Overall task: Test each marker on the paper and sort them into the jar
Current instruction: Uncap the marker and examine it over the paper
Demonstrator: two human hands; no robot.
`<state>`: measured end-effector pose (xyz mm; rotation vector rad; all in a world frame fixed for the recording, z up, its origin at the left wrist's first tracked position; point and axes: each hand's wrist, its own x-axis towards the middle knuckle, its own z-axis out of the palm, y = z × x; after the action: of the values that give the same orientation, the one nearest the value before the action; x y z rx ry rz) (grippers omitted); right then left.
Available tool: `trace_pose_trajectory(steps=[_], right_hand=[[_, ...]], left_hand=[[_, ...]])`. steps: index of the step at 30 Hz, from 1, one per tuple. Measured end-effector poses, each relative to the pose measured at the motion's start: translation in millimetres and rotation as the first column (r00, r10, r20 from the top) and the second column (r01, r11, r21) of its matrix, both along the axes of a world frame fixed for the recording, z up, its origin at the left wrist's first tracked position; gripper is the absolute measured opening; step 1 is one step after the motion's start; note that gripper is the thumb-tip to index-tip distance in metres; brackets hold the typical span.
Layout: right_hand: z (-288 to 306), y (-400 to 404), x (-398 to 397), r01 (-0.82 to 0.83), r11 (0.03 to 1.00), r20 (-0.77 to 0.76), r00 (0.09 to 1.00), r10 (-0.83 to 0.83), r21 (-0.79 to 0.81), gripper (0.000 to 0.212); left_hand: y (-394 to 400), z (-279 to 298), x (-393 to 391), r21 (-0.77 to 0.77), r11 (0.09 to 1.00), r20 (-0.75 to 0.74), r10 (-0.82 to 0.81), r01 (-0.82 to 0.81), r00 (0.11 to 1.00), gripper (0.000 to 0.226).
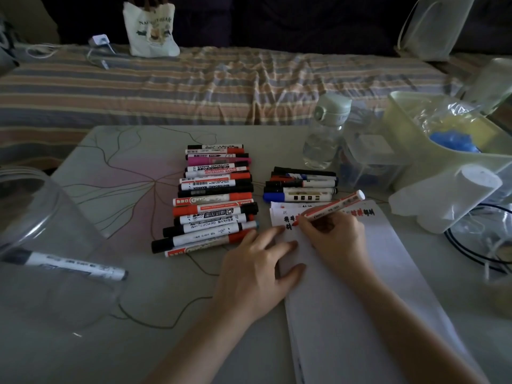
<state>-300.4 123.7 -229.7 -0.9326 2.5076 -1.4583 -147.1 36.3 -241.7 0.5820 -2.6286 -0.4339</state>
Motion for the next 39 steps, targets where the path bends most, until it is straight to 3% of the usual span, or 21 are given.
trace_pose_trajectory(steps=[13, 39], right_hand=[[1.1, 0.9, 2.9, -0.04, 0.999, -0.015, 0.999, 0.04, 0.0, 0.009], [-0.6, -2.1, 0.1, 0.031, 1.0, -0.056, 0.998, -0.031, 0.004, 0.01]], left_hand=[[0.6, -0.5, -0.5, -0.005, 1.0, -0.013, 0.014, -0.014, 1.0, 0.047], [1.2, 0.5, 0.4, -0.005, 1.0, -0.038, -0.014, 0.013, 0.999, 0.046]])
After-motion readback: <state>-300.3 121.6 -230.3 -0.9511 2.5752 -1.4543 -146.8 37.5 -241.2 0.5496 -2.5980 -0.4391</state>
